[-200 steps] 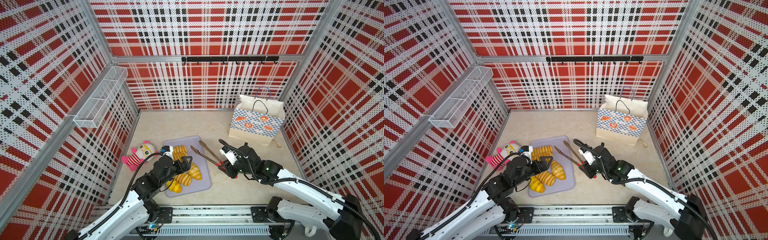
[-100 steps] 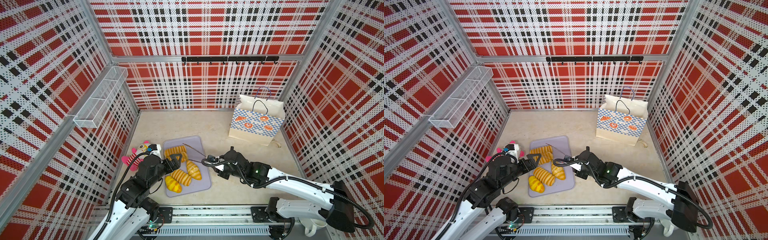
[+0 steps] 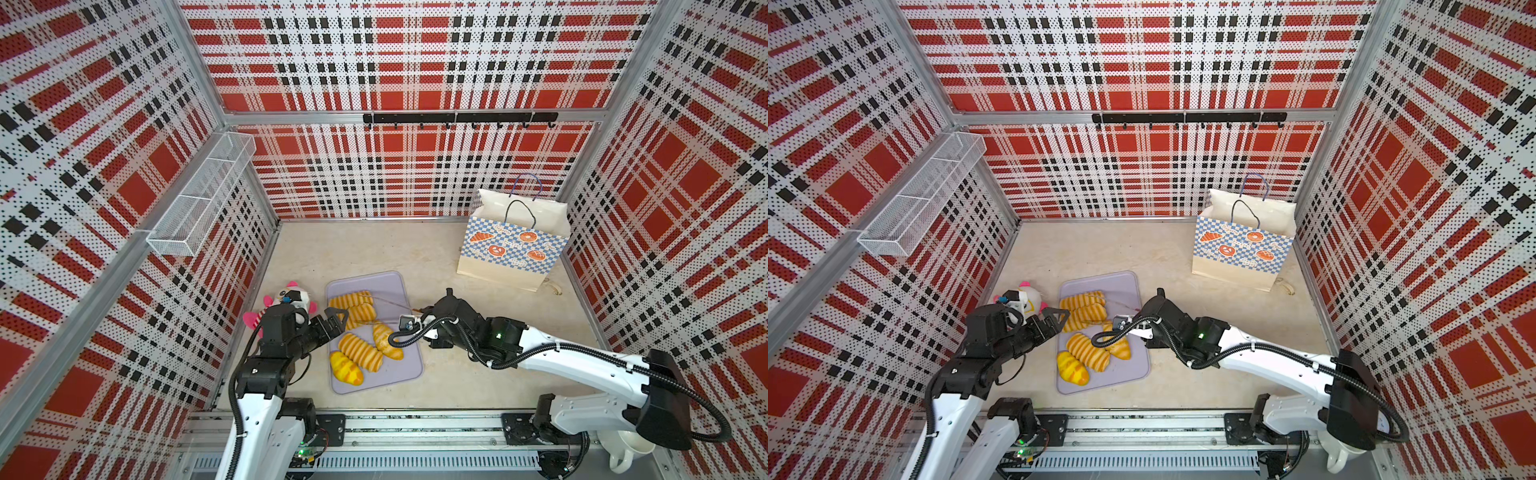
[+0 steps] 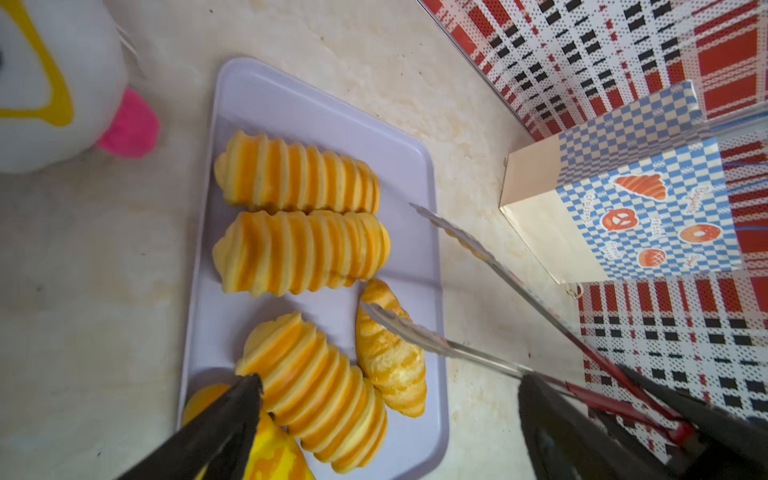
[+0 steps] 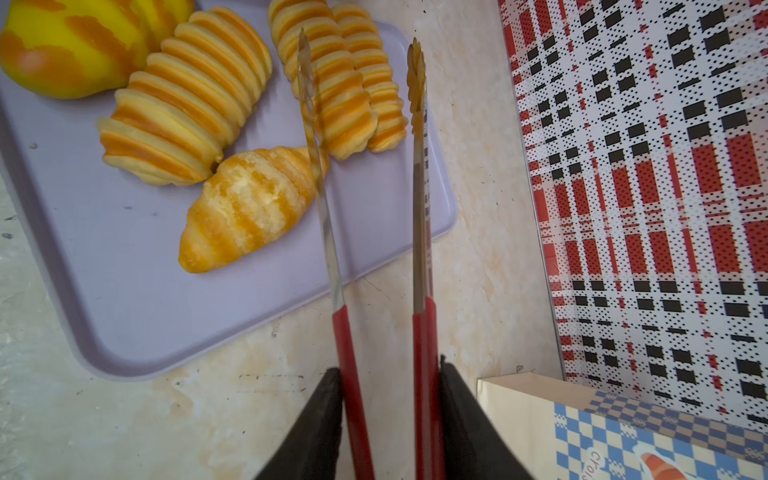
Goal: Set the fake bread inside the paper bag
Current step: 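Lower the tongs toward a striped roll while the left gripper moves down beside the tray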
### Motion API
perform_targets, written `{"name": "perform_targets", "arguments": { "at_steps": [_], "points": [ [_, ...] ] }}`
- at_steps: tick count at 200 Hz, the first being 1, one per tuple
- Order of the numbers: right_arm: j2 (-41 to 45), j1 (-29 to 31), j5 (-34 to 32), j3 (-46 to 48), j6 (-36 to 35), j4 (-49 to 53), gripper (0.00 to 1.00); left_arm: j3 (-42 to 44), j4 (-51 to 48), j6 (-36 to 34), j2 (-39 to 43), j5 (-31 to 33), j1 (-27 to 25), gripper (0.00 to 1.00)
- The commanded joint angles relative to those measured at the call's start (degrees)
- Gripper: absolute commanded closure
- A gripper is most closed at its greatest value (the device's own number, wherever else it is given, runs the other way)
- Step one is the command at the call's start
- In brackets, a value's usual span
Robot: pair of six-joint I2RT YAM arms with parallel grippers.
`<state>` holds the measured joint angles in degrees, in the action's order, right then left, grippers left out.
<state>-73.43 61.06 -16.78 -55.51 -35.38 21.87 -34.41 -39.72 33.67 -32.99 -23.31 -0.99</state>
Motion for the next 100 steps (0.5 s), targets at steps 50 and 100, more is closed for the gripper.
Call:
{"name": "perform_targets", "arguments": {
  "at_steps": [50,100],
  "points": [
    [-0.1,0.9,-2.6,-1.5,-6.0,1.6,0.62,1.7,-0.5,-0.1,1.1,-2.5,1.7,0.02],
    [-3.9,2.9,-6.2,-3.2,-8.7,0.7,0.63,2.3,-0.2,0.5,0.6,-2.8,1.7,0.02]
  ]
}}
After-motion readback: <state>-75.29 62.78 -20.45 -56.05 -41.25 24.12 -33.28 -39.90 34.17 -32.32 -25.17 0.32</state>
